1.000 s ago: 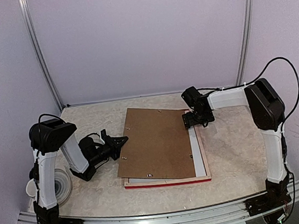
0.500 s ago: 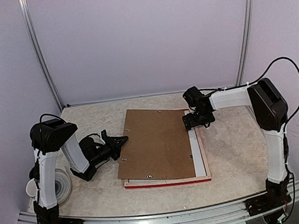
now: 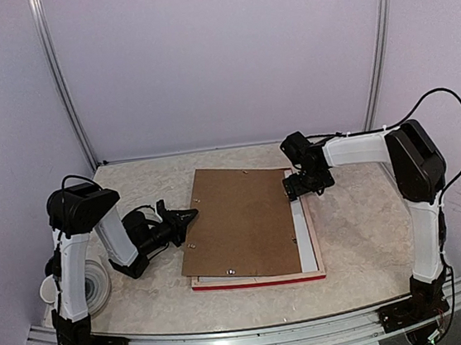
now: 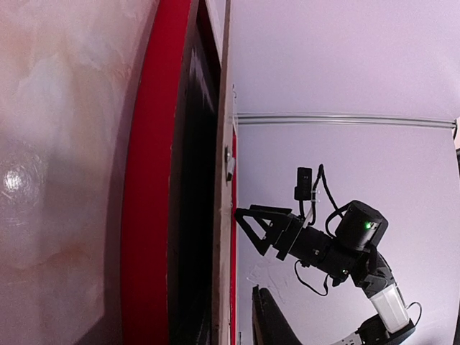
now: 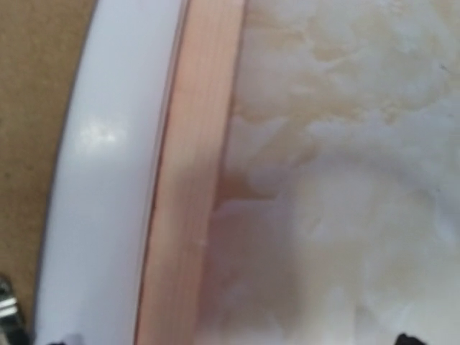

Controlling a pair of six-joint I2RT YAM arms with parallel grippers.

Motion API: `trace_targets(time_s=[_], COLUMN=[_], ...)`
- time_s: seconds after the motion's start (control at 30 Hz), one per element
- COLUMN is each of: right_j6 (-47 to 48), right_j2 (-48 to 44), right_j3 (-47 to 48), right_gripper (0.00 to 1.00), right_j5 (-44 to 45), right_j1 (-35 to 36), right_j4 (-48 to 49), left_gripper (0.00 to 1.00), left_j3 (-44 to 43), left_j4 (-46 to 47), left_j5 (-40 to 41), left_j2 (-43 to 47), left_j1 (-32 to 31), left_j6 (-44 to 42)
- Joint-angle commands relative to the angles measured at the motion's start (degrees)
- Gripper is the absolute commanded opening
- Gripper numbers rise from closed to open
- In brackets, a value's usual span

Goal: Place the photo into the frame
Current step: Place the backboard on the frame body.

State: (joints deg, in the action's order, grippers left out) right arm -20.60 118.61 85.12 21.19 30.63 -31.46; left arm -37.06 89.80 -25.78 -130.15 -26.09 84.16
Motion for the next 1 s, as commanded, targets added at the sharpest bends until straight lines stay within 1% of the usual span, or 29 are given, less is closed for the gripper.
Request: trace_targets(time_s=[0.0,0.2,0.33,0.67,0.73,0.83,0.97], right_j6=[-0.6,-1.5,-2.5,-3.9,-4.6,-5.4,-6.4], right_j2=[-5.6,-7.5,-9.5,-11.9,-11.8,-11.9,-12.6], right_j3=[-0.4,-2.6,-6.4,-11.1,-11.6,-12.8,-14.7], right_gripper=[0.99,0.99,0.99,0.99,0.99,0.99,0.99], right_j5=[0.1,-0.5,-3.4,-3.2,-3.6,-6.6,-11.6], right_j1=[0.4,0.1,-1.0,-1.4,-1.5,-1.7,-2.3], right_j4=[-0.5,0.0,1.9,3.1,3.2,4.6,7.0], left_gripper=[0.2,0.23,0.24,0.24,0.24,0.25,0.3], left_j3=[0.4,0.8,0.4,-1.2,-1.9,-2.5,-3.0], left_j4=[9.4,3.5,-3.9,-20.2,-22.2,-24.8,-28.2], left_j5=[-0.5,-0.4,-0.5,1.1,1.5,1.9,2.3], left_j2=[2.9,5.9,8.4,14.0,14.4,15.1,16.4], left_j1=[-0.1,0.0,0.1,-0.9,-1.3,-1.7,-1.9], left_j6=[-2.4,-4.9,-7.8,-14.1,-15.1,-16.2,-17.8])
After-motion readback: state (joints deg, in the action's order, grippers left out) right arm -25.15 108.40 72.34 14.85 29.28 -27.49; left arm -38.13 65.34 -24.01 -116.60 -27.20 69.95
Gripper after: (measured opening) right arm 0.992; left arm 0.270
